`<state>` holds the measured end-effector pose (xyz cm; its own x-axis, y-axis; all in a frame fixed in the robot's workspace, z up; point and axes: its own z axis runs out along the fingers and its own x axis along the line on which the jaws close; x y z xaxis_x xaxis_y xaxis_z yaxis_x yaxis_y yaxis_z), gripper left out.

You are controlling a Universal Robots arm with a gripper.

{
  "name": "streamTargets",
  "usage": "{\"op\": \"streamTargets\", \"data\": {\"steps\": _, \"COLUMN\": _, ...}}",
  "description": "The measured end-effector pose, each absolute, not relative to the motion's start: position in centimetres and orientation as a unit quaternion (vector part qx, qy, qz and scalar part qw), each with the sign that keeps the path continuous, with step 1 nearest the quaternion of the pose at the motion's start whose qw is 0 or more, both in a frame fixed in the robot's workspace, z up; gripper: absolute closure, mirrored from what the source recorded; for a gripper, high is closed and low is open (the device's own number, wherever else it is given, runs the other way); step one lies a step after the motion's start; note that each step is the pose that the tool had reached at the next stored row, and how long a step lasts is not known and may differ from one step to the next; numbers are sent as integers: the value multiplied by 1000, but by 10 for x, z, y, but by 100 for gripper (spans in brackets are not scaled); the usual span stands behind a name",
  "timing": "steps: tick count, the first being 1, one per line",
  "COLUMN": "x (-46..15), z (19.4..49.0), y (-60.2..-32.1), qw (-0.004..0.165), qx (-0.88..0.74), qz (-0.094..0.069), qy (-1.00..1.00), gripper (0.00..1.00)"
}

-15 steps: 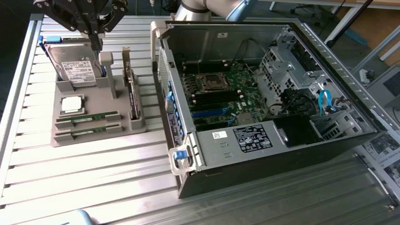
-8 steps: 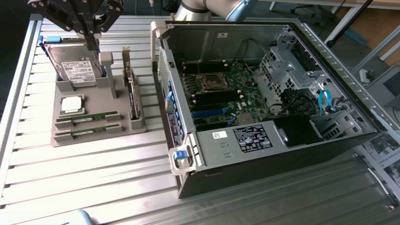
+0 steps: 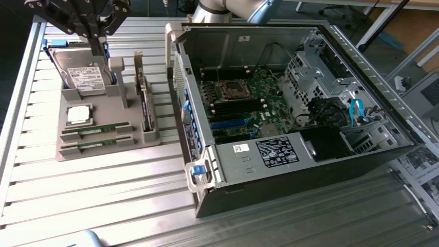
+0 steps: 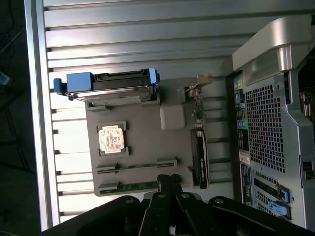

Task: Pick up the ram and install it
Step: 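Reach for the ram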

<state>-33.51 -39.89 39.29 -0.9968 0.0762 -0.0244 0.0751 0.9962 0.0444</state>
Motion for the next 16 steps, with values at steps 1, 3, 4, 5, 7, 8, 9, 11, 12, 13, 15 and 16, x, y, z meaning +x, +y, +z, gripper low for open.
{"op": "streamTargets", "data": {"steps": 1, "x": -336, "z": 393, "y": -399, "qw": 13, "qx": 38, "qz": 22, "qy": 999, "gripper": 89}}
{"op": "streamTargets", "data": {"steps": 3, "x": -337, "z": 393, "y": -399, "qw": 13, "qx": 38, "qz": 22, "qy": 999, "gripper": 89}}
{"op": "streamTargets", "data": {"steps": 4, "x": -338, "z": 393, "y": -399, "qw": 13, "qx": 38, "qz": 22, "qy": 999, "gripper": 89}}
{"op": "streamTargets", "data": {"steps": 5, "x": -339, "z": 393, "y": -399, "qw": 13, "qx": 38, "qz": 22, "qy": 999, "gripper": 89}}
{"op": "streamTargets", "data": {"steps": 7, "x": -340, "z": 393, "y": -399, "qw": 13, "qx": 38, "qz": 22, "qy": 999, "gripper": 89}}
{"op": "streamTargets", "data": {"steps": 8, "x": -341, "z": 393, "y": -399, "qw": 13, "qx": 38, "qz": 22, "qy": 999, "gripper": 89}}
{"op": "streamTargets", "data": {"steps": 9, "x": -342, "z": 393, "y": -399, "qw": 13, "qx": 38, "qz": 22, "qy": 999, "gripper": 89}}
{"op": "streamTargets", "data": {"steps": 11, "x": -344, "z": 393, "y": -399, "qw": 13, "qx": 38, "qz": 22, "qy": 999, "gripper": 89}}
{"op": "streamTargets", "data": {"steps": 12, "x": -345, "z": 393, "y": -399, "qw": 13, "qx": 38, "qz": 22, "qy": 999, "gripper": 89}}
{"op": "streamTargets", "data": {"steps": 13, "x": -345, "z": 393, "y": -399, "qw": 13, "qx": 38, "qz": 22, "qy": 999, "gripper": 89}}
{"op": "streamTargets", "data": {"steps": 15, "x": -347, "z": 393, "y": -399, "qw": 13, "qx": 38, "qz": 22, "qy": 999, "gripper": 89}}
{"op": "streamTargets", "data": {"steps": 16, "x": -347, "z": 393, "y": -399, "qw": 13, "qx": 38, "qz": 22, "qy": 999, "gripper": 89}}
